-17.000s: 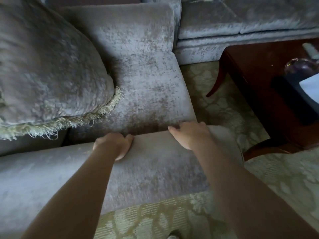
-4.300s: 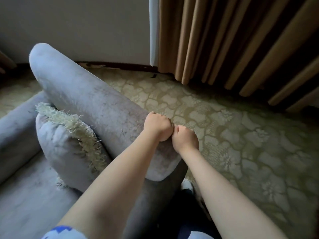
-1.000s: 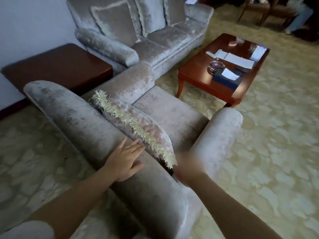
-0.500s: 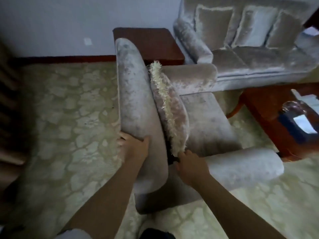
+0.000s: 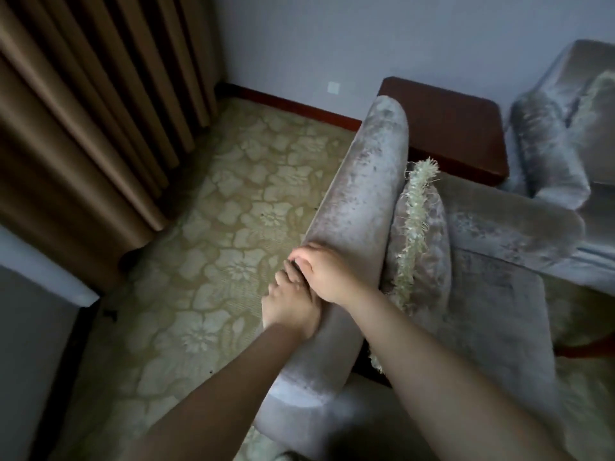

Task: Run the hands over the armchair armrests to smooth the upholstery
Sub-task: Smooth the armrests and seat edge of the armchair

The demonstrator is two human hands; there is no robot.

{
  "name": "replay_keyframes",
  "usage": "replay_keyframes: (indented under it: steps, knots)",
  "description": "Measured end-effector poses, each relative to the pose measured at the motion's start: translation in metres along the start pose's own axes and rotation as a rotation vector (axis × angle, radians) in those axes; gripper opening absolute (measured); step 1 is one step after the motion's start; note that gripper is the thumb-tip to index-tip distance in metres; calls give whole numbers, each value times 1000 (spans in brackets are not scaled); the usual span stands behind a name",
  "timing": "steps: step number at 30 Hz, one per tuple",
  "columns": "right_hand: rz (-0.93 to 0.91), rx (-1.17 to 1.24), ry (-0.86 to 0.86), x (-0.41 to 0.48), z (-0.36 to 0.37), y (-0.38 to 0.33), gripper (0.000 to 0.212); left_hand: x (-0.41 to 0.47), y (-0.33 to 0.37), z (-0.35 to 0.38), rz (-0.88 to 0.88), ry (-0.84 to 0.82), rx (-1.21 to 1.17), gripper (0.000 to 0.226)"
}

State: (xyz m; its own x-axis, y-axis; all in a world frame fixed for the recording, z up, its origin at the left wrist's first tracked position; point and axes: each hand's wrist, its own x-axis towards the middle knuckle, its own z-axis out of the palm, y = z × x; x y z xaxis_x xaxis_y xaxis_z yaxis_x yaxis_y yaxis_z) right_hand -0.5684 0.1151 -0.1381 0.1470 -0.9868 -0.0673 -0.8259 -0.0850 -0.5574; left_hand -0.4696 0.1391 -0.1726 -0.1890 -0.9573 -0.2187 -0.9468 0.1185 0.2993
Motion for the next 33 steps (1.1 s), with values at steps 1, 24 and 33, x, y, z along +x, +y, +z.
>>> replay_keyframes:
  steps: [1, 24, 33]
  knots:
    - [-24, -59, -74, 7, -1, 1, 30, -4, -3, 0, -74, -9, -35, 66]
    - [-299, -324, 40, -8, 58, 0, 39, -66, -12, 26, -513, 298, -44, 36]
    - [-266, -234, 68, -21, 48, -1, 34, -70, -5, 19, -473, 212, -41, 47]
